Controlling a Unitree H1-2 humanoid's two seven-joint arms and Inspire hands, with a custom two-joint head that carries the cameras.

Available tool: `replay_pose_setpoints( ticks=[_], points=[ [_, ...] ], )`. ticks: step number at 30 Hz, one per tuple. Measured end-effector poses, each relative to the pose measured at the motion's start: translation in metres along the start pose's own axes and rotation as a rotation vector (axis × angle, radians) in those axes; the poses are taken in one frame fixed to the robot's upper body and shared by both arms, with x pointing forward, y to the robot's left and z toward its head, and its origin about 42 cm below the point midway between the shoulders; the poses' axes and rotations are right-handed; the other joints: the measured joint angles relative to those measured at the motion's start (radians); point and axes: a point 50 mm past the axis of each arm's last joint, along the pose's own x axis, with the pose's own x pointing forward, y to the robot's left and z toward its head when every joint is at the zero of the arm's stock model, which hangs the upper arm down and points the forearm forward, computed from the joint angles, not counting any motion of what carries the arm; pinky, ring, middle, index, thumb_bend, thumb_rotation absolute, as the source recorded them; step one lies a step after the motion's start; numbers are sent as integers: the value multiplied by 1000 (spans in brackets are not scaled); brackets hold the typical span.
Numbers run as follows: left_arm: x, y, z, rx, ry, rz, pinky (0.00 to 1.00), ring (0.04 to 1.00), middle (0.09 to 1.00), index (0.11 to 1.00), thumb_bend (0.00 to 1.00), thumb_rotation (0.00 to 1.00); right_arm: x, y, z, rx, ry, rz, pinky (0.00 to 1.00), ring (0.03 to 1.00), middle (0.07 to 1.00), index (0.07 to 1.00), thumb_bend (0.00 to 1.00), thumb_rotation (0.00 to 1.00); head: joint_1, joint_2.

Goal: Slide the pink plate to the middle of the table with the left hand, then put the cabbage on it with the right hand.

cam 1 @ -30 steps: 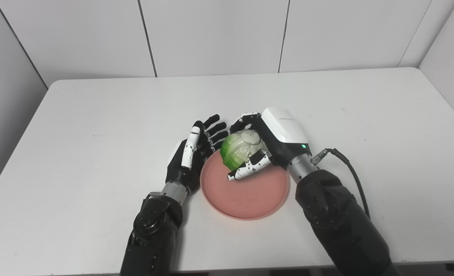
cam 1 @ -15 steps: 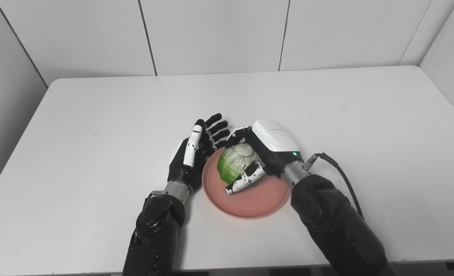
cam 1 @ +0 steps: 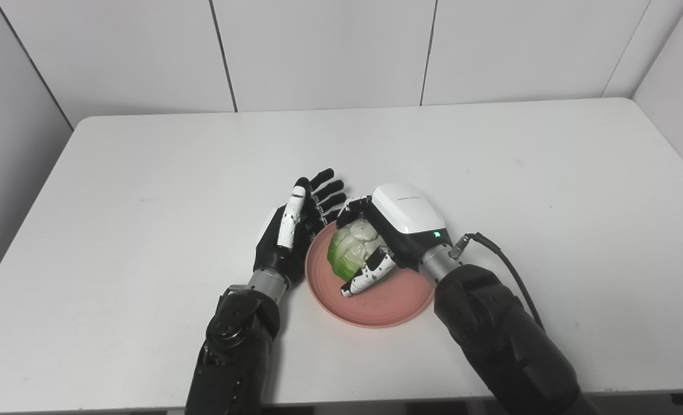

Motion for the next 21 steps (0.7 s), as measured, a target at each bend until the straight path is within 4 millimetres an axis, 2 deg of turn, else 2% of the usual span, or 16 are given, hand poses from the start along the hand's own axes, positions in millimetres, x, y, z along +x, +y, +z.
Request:
replay_pose_setpoints(
  ticks=[5, 7, 8, 9, 12, 13, 17, 21],
  points=[
    [0, 0, 0, 0, 0, -1, 805, 824, 831, 821, 437, 1000, 0, -1, 1, -14, 1, 1, 205, 304, 435, 491, 521, 150, -3, -2],
    [0, 0, 0, -2, 0, -2, 808, 823, 832, 823, 436, 1000, -1, -2, 2, -24, -1, 5, 286, 422, 546, 619, 683, 253, -8, -3],
    [0, 0, 0, -3, 1, -2, 819, 834, 844, 836, 436, 1000, -1, -3, 2, -30, -2, 9, 370, 520, 614, 697, 746, 355, -8, -3],
    [0, 0, 0, -5, 2, -3, 820, 836, 846, 838, 437, 1000, -2, -4, 2, -38, -2, 12, 382, 534, 623, 707, 753, 369, -8, -3],
    [0, 0, 0, -5, 3, -5, 831, 848, 864, 865, 440, 1000, -6, -6, -1, -68, 2, 31, 698, 793, 827, 845, 825, 576, -8, -2],
    [0, 0, 0, -5, 4, -5, 832, 850, 867, 869, 441, 1000, -7, -6, -3, -72, 4, 40, 737, 831, 862, 870, 842, 623, -8, -2],
    [0, 1, 0, -1, 6, -8, 845, 866, 881, 878, 442, 1000, -11, -6, -8, -62, 15, 61, 813, 922, 949, 958, 950, 790, -11, -2],
    [0, 1, 0, 6, 10, -20, 850, 869, 881, 875, 446, 1000, -15, -10, -7, -42, 5, 65, 832, 944, 967, 987, 992, 845, -11, -2]
  ],
)
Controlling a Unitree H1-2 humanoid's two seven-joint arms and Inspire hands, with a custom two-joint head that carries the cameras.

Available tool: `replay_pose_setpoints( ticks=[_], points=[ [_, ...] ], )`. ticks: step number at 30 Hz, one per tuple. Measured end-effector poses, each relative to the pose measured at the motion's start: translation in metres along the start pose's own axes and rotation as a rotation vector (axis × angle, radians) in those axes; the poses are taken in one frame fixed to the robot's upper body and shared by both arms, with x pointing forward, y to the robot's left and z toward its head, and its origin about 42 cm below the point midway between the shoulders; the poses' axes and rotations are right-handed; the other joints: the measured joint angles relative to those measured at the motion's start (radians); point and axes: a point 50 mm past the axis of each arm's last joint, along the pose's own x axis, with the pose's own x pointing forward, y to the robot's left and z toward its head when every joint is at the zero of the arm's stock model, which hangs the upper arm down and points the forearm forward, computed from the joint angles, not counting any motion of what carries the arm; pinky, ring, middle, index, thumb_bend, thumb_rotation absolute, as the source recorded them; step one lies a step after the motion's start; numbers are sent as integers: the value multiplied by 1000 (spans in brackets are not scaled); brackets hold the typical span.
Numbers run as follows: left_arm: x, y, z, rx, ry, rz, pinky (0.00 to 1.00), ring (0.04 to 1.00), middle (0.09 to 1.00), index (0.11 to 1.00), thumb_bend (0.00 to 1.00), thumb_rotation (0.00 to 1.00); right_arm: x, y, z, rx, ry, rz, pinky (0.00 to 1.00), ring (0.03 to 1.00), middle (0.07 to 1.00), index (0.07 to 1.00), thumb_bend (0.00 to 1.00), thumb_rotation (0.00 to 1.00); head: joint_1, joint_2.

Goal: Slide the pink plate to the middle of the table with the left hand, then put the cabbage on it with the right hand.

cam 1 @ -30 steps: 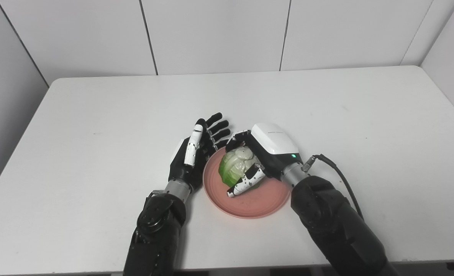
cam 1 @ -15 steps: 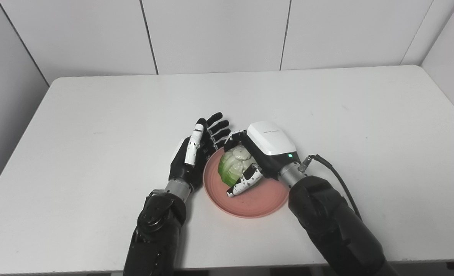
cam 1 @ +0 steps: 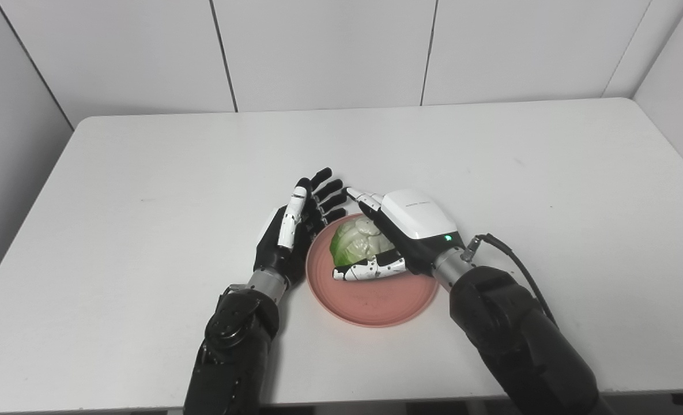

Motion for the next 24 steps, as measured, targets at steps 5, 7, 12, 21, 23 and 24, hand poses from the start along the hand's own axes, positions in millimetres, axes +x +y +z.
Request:
replay_pose_setpoints(
  ticks=[5, 7, 12, 21, 23, 24],
  points=[
    [0, 0, 0, -2, 0, -8, 863, 877, 886, 881, 448, 1000, -2, -6, -2, 14, 1, -4, 836, 953, 981, 1000, 1000, 869, -3, -3],
    [0, 0, 0, -4, 0, -8, 863, 877, 888, 883, 448, 1000, -4, -10, -1, 20, -6, -13, 837, 953, 983, 1000, 1000, 868, -3, -3],
    [0, 0, 0, -6, -1, -7, 854, 863, 869, 861, 448, 1000, -7, -16, -1, 58, -22, -43, 834, 949, 976, 999, 1000, 851, -3, -8],
    [-3, 3, -1, -9, -22, 14, 829, 848, 844, 831, 440, 1000, -20, -24, -8, 284, -74, -253, 808, 947, 999, 1000, 954, 998, -11, -21],
    [-5, 4, -2, 15, -33, 26, 842, 860, 868, 855, 439, 1000, -24, -25, -13, 341, -58, -302, 851, 964, 1000, 1000, 906, 1000, -8, -25],
    [-6, 5, -2, 31, -41, 36, 850, 866, 877, 865, 434, 1000, -26, -25, -16, 370, -51, -323, 871, 968, 1000, 1000, 878, 1000, -8, -25]
  ],
)
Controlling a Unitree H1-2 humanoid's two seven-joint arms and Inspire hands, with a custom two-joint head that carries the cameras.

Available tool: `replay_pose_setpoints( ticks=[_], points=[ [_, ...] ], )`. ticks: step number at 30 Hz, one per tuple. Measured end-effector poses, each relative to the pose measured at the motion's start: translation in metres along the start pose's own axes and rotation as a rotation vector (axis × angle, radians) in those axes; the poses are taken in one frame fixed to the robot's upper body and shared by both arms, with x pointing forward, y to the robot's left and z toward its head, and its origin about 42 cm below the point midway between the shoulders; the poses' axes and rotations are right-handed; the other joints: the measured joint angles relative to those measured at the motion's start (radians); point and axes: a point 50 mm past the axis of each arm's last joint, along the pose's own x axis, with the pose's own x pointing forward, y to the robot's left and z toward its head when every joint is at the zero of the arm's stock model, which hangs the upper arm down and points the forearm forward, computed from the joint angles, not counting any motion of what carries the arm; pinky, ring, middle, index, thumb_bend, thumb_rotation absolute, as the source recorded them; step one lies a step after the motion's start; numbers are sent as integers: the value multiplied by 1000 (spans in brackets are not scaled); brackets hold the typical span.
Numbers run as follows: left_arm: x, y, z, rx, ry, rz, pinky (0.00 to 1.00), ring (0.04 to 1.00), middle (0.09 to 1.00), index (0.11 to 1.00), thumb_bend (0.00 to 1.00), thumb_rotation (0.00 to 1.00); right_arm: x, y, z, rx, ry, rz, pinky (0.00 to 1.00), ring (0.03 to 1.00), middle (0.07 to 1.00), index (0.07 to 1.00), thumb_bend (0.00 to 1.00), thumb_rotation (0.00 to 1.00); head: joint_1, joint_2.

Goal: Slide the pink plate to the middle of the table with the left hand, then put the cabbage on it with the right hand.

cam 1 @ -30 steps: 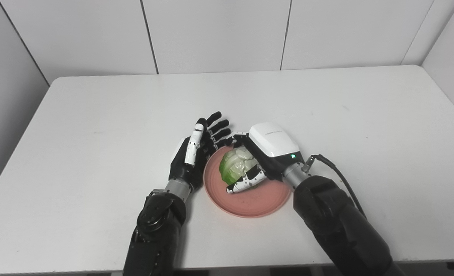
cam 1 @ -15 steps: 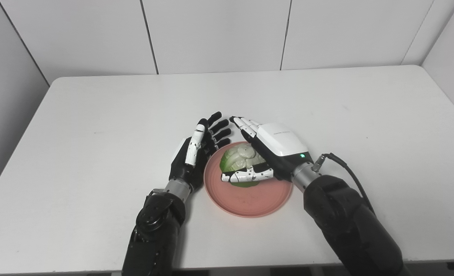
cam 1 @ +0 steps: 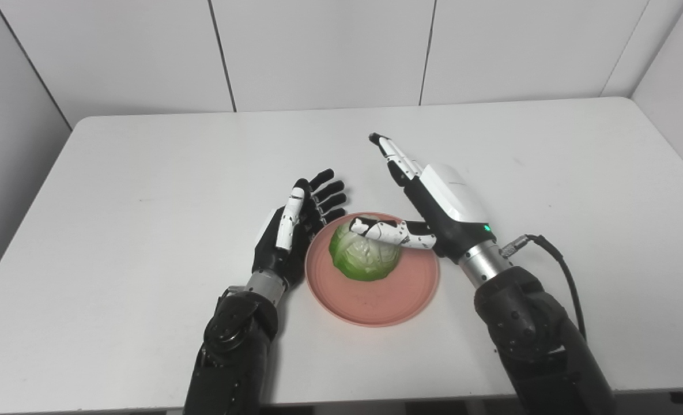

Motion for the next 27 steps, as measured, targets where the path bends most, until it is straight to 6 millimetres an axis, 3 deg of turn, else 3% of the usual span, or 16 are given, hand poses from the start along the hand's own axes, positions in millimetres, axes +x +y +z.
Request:
replay_pose_setpoints(
  ticks=[5, 10, 13, 20, 27],
  points=[
    [-10, 7, -3, 57, -47, 39, 903, 907, 913, 909, 442, 1000, -11, -8, -13, 121, 42, -82, 916, 977, 1000, 1000, 829, 1000, -6, -2],
    [-28, 14, -6, 110, -93, 62, 973, 958, 973, 973, 457, 1000, -29, -4, -26, 292, 140, -129, 837, 980, 999, 1000, 768, 1000, 0, 0],
    [-37, 16, -6, 159, -105, 69, 998, 986, 995, 995, 469, 1000, -40, 3, -34, 373, 180, -144, 902, 983, 1000, 1000, 665, 1000, 0, -2],
    [-51, 16, -7, 239, -114, 60, 1000, 1000, 1000, 1000, 477, 1000, -55, 15, -49, 484, 239, -150, 936, 973, 984, 981, 589, 1000, 3, -5],
    [-68, 17, -8, 309, -117, 58, 1000, 1000, 1000, 1000, 477, 1000, -72, 29, -54, 633, 277, -153, 944, 965, 986, 989, 284, 1000, 3, -8]
  ],
)
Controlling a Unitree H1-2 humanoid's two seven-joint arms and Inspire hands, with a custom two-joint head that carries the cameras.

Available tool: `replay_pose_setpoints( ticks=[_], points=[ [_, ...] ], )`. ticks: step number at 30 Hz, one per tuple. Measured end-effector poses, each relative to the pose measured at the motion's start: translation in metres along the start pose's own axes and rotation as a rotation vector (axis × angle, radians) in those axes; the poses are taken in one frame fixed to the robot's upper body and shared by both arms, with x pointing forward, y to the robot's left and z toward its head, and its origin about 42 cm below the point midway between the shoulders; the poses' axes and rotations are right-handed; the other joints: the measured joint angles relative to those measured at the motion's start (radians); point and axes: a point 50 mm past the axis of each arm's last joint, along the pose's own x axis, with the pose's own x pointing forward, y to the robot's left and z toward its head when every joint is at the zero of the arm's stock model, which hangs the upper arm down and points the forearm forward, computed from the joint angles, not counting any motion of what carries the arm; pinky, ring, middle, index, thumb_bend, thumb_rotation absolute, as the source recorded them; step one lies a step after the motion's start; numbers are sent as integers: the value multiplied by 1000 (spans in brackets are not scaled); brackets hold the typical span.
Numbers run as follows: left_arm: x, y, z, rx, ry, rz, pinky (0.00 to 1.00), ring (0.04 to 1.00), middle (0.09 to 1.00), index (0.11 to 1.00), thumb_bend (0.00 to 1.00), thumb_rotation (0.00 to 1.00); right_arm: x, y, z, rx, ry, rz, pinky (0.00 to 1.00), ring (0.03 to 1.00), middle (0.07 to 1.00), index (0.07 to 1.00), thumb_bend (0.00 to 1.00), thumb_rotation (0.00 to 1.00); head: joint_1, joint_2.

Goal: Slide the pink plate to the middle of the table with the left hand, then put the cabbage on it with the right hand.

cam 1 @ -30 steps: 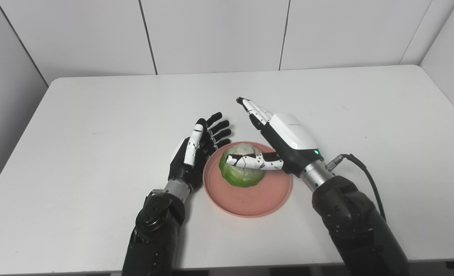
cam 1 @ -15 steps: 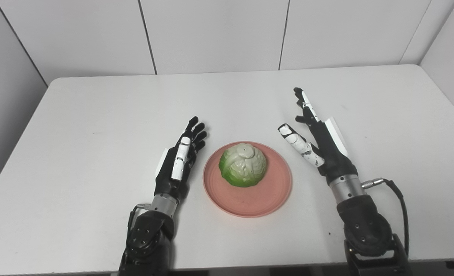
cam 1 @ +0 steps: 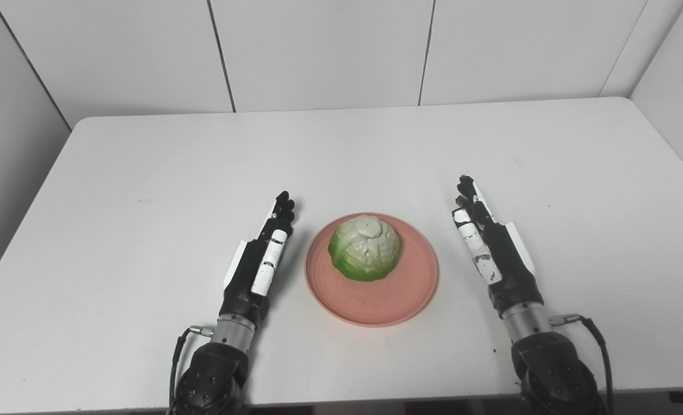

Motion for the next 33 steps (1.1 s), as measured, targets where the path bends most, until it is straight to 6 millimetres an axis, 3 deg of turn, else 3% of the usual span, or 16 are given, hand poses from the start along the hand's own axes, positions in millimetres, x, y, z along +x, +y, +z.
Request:
replay_pose_setpoints(
  ticks=[7, 33],
  points=[
    [-8, 1, 0, -7, 3, 8, 997, 1000, 1000, 1000, 465, 1000, -2, 3, -7, 75, 1, 14, 943, 971, 994, 1000, 210, 1000, 2, -5],
    [-1, 6, -4, -20, 16, 4, 972, 984, 991, 981, 470, 1000, -2, 1, -20, 56, 34, 35, 949, 960, 979, 988, 253, 1000, 2, -9]
  ],
)
